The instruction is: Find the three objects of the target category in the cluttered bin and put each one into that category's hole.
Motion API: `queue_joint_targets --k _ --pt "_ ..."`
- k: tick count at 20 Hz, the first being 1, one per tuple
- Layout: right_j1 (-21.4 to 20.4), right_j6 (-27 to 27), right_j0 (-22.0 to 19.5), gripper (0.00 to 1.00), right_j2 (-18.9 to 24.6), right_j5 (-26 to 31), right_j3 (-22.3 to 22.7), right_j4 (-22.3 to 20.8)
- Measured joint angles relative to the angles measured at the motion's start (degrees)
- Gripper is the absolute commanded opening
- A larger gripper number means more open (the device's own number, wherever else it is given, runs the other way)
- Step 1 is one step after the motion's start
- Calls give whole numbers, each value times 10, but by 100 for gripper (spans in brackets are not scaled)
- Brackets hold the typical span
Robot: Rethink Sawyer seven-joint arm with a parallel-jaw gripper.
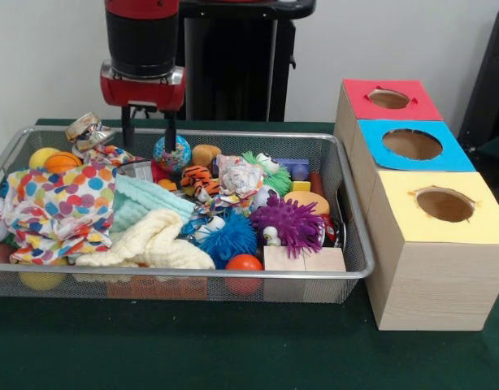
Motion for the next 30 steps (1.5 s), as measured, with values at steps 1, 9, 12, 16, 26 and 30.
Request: queue_joint_targets --k 1,9,12,16,26,30 --pt "13 0 0 100 0 -12 0 0" --pt "71 0 0 100 0 -59 0 0" --pt "90 0 1 100 0 -70 0 0" --pt "102 0 4 100 -1 -77 -1 0" --pt "127 0 8 100 -1 -89 -20 0" --pt "144 0 8 100 -1 -95 -37 0"
